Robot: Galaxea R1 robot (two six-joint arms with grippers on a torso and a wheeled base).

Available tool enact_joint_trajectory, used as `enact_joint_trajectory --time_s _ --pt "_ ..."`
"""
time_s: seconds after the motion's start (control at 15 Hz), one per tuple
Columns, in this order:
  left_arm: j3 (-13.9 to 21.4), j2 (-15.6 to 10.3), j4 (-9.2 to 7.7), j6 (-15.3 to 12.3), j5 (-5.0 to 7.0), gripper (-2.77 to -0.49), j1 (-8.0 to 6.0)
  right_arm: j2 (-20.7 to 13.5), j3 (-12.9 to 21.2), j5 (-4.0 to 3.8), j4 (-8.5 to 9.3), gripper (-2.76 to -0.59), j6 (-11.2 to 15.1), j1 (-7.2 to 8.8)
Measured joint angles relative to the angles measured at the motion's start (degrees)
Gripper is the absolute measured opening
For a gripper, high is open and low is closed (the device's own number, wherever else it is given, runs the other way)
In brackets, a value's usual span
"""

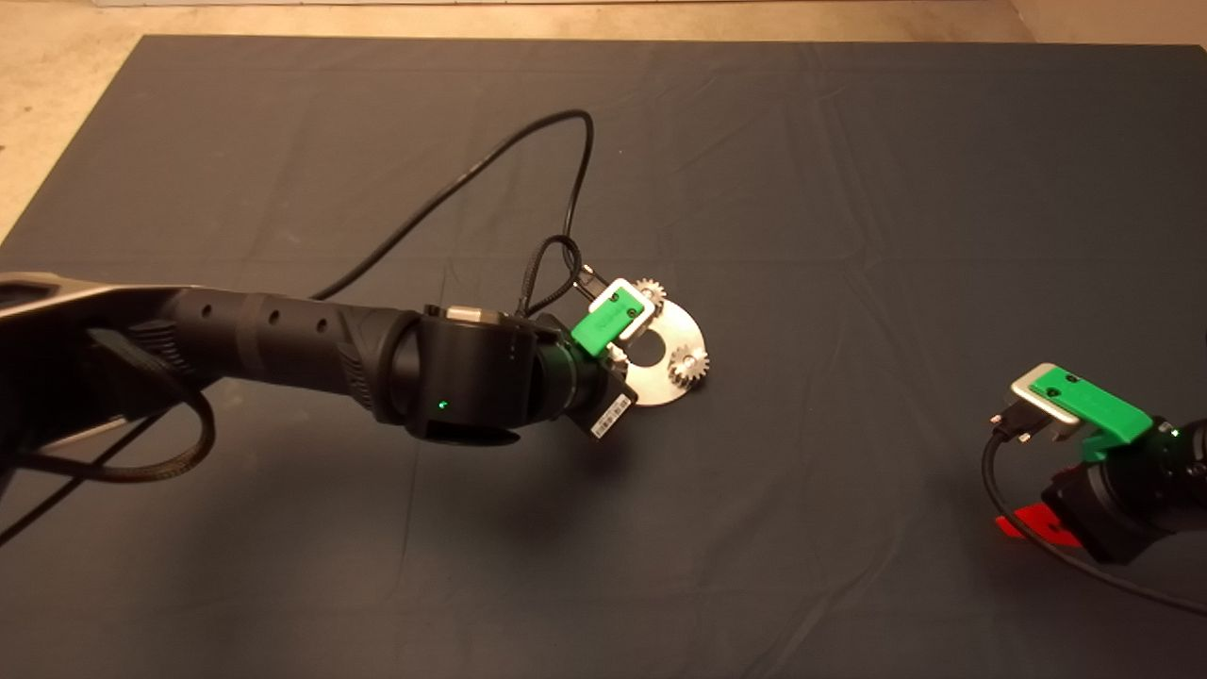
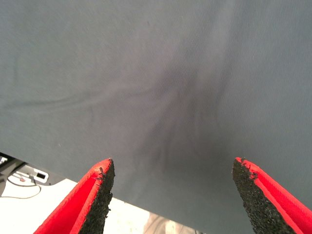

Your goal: Install three planetary gears onto the carrier pins

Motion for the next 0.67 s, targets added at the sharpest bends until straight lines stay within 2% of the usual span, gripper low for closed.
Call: enact_joint_trajectory --time_s 0.53,0.67 --pt "-2.5 0.2 0.11 1.0 0.0 -2.62 -0.06 0.0 0.0 -0.02 0.0 -1.58 0.0 -0.02" --pt "-2.9 0.2 0.15 1.0 -0.59 -2.62 -0.08 0.0 0.0 -0.04 0.0 -1.58 0.0 -0.02"
